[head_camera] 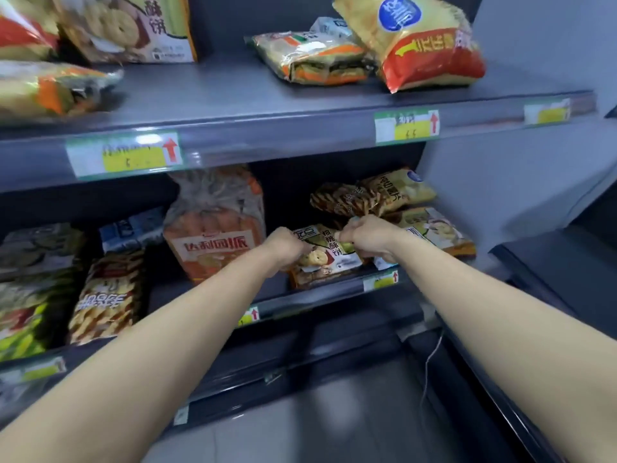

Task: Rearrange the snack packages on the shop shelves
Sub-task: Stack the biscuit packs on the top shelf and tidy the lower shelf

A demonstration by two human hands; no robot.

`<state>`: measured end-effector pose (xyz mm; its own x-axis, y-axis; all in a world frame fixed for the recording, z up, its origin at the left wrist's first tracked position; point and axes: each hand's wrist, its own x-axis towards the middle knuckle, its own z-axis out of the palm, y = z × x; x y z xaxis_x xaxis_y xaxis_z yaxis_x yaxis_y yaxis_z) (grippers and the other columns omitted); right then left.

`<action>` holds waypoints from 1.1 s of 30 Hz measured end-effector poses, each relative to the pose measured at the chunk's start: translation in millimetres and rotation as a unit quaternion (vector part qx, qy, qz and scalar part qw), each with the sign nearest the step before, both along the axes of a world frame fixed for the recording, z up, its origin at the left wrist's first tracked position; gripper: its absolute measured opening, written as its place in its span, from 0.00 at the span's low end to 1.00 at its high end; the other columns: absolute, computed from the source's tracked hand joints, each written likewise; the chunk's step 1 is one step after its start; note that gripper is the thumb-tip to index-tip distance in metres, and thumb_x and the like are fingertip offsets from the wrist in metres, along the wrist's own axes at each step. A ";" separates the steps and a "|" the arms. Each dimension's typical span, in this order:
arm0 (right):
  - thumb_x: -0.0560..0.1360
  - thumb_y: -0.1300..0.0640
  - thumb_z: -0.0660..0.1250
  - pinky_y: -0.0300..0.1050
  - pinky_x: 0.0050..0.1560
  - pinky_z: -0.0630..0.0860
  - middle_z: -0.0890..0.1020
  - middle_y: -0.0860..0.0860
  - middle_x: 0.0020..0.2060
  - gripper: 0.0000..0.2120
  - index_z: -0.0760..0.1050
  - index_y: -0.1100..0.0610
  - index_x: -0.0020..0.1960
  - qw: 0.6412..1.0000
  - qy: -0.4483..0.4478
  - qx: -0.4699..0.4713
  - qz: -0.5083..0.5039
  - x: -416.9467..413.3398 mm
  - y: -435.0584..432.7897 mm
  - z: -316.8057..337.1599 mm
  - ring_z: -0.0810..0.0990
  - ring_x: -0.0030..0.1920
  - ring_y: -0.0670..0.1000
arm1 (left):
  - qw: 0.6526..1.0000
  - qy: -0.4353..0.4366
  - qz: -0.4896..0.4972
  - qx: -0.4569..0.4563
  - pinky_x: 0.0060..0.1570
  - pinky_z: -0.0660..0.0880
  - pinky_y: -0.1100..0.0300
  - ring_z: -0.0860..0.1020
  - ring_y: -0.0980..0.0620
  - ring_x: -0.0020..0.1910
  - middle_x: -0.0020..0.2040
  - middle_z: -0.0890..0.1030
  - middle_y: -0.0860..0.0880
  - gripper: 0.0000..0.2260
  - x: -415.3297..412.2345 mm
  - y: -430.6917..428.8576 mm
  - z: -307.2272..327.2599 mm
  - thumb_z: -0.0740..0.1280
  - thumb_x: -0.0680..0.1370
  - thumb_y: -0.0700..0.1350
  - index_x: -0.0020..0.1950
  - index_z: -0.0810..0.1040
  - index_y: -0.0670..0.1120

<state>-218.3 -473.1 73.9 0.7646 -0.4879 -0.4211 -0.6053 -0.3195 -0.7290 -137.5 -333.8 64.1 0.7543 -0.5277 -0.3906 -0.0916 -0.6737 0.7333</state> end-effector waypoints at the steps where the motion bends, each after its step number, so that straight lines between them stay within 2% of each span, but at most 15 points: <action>1: 0.77 0.54 0.66 0.39 0.50 0.72 0.76 0.56 0.54 0.24 0.69 0.66 0.67 1.000 0.008 0.006 0.005 2.2 -4.9 -8.2 0.76 0.50 0.50 | 1.000 0.015 0.022 -0.004 0.29 0.70 0.60 0.74 0.50 0.36 0.40 0.75 0.45 0.10 -1.5 -4.7 -7.9 0.67 0.77 0.42 0.54 0.78 0.37; 4: 0.78 0.53 0.64 0.44 0.63 0.67 0.68 0.59 0.70 0.31 0.58 0.65 0.74 1.000 0.019 0.008 0.011 11.5 -17.9 -30.4 0.70 0.67 0.56 | 0.995 0.047 0.092 -0.018 0.48 0.72 0.59 0.76 0.45 0.57 0.55 0.77 0.42 0.17 -0.3 -18.1 -29.3 0.65 0.78 0.42 0.64 0.72 0.34; 6: 0.78 0.51 0.64 0.45 0.65 0.65 0.65 0.59 0.72 0.32 0.56 0.65 0.75 0.999 0.032 0.019 0.011 17.3 -26.9 -46.3 0.67 0.70 0.57 | 0.988 0.075 0.134 -0.022 0.52 0.70 0.60 0.74 0.44 0.61 0.63 0.75 0.41 0.20 1.0 -24.6 -42.5 0.65 0.78 0.43 0.66 0.70 0.33; 8: 0.78 0.51 0.65 0.45 0.66 0.66 0.68 0.59 0.70 0.32 0.57 0.65 0.74 0.998 0.040 0.038 0.000 22.7 -33.3 -60.9 0.69 0.68 0.57 | 0.980 0.100 0.167 -0.033 0.55 0.71 0.59 0.75 0.44 0.62 0.64 0.75 0.40 0.20 3.4 -29.1 -51.9 0.65 0.78 0.43 0.67 0.70 0.33; 10: 0.78 0.51 0.65 0.46 0.65 0.67 0.68 0.59 0.70 0.31 0.59 0.66 0.73 0.998 0.042 0.049 -0.014 26.6 -37.2 -70.1 0.70 0.68 0.57 | 0.972 0.123 0.194 -0.043 0.50 0.73 0.58 0.77 0.43 0.58 0.62 0.76 0.39 0.21 6.2 -32.1 -58.5 0.66 0.78 0.43 0.66 0.70 0.33; 13: 0.78 0.52 0.65 0.47 0.67 0.65 0.66 0.59 0.72 0.30 0.58 0.65 0.73 0.995 0.032 0.083 -0.041 33.8 -44.0 -80.3 0.68 0.70 0.57 | 0.941 0.205 0.244 -0.117 0.35 0.80 0.56 0.80 0.44 0.40 0.50 0.79 0.39 0.15 8.8 -37.5 -65.4 0.66 0.78 0.40 0.62 0.73 0.33; 16: 0.78 0.53 0.65 0.47 0.68 0.65 0.67 0.59 0.71 0.30 0.59 0.65 0.73 0.990 0.018 0.125 -0.065 37.4 -46.2 -79.7 0.68 0.69 0.56 | 0.922 0.240 0.267 -0.144 0.21 0.76 0.61 0.78 0.49 0.29 0.38 0.78 0.43 0.02 6.3 -44.0 -66.0 0.65 0.78 0.36 0.48 0.75 0.38; 18: 0.77 0.53 0.66 0.46 0.66 0.66 0.68 0.58 0.70 0.31 0.59 0.64 0.74 0.986 0.006 0.148 -0.081 37.1 -48.2 -80.1 0.69 0.68 0.56 | 0.923 0.231 0.272 -0.147 0.20 0.73 0.62 0.78 0.50 0.26 0.38 0.78 0.42 0.03 3.8 -46.6 -64.7 0.65 0.77 0.34 0.43 0.74 0.37; 19: 0.76 0.53 0.67 0.46 0.65 0.67 0.69 0.58 0.70 0.32 0.58 0.63 0.74 0.984 -0.004 0.154 -0.088 35.4 -48.6 -78.2 0.70 0.67 0.56 | 0.925 0.218 0.274 -0.147 0.21 0.74 0.61 0.78 0.49 0.27 0.39 0.77 0.41 0.01 2.3 -46.6 -62.8 0.65 0.76 0.32 0.46 0.73 0.35; 22: 0.74 0.51 0.69 0.50 0.68 0.67 0.70 0.58 0.69 0.37 0.55 0.60 0.76 0.977 -0.034 0.182 -0.105 25.4 -49.0 -72.9 0.71 0.67 0.56 | 0.936 0.175 0.276 -0.128 0.34 0.79 0.53 0.75 0.47 0.30 0.43 0.77 0.39 0.13 -3.1 -42.7 -59.0 0.66 0.74 0.31 0.58 0.71 0.30; 24: 0.75 0.52 0.68 0.52 0.71 0.63 0.67 0.57 0.71 0.37 0.53 0.59 0.77 0.975 -0.051 0.183 -0.116 14.9 -44.4 -62.4 0.67 0.70 0.56 | 0.943 0.151 0.268 -0.123 0.29 0.76 0.56 0.73 0.47 0.28 0.48 0.78 0.37 0.17 -9.8 -39.6 -52.7 0.66 0.74 0.31 0.61 0.69 0.31; 26: 0.76 0.53 0.67 0.51 0.71 0.62 0.66 0.57 0.72 0.35 0.54 0.60 0.76 0.973 -0.063 0.179 -0.129 3.4 -40.2 -55.2 0.66 0.70 0.56 | 0.947 0.141 0.256 -0.131 0.23 0.72 0.60 0.72 0.47 0.28 0.49 0.76 0.38 0.18 -20.2 -34.4 -43.2 0.66 0.74 0.32 0.62 0.69 0.34; 28: 0.74 0.53 0.68 0.54 0.70 0.66 0.71 0.59 0.69 0.33 0.59 0.62 0.74 0.970 -0.075 0.183 -0.140 -9.2 -32.2 -46.9 0.71 0.67 0.57 | 0.951 0.128 0.247 -0.137 0.19 0.67 0.66 0.70 0.48 0.26 0.46 0.74 0.38 0.17 -29.8 -26.4 -33.6 0.66 0.74 0.33 0.61 0.69 0.34; 30: 0.74 0.54 0.68 0.56 0.63 0.74 0.77 0.60 0.61 0.25 0.67 0.64 0.66 0.966 -0.086 0.185 -0.158 -21.4 -23.8 -38.8 0.78 0.59 0.58 | 0.954 0.116 0.237 -0.140 0.17 0.64 0.69 0.69 0.50 0.25 0.46 0.75 0.38 0.17 -38.6 -17.2 -22.4 0.66 0.74 0.34 0.61 0.69 0.34; 33: 0.76 0.58 0.67 0.42 0.41 0.78 0.81 0.58 0.49 0.10 0.71 0.62 0.53 0.965 -0.114 0.160 -0.174 -41.5 -3.4 -17.2 0.81 0.39 0.50 | 0.958 0.111 0.221 -0.148 0.18 0.66 0.67 0.74 0.49 0.31 0.54 0.77 0.38 0.21 -50.3 -2.1 -3.6 0.68 0.75 0.38 0.65 0.66 0.36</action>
<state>-259.9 -476.4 56.7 0.6684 -0.6047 -0.4331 -0.4481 0.1374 -0.8834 -187.9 -335.8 60.5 0.8450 -0.2888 -0.4500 0.3349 -0.3701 0.8665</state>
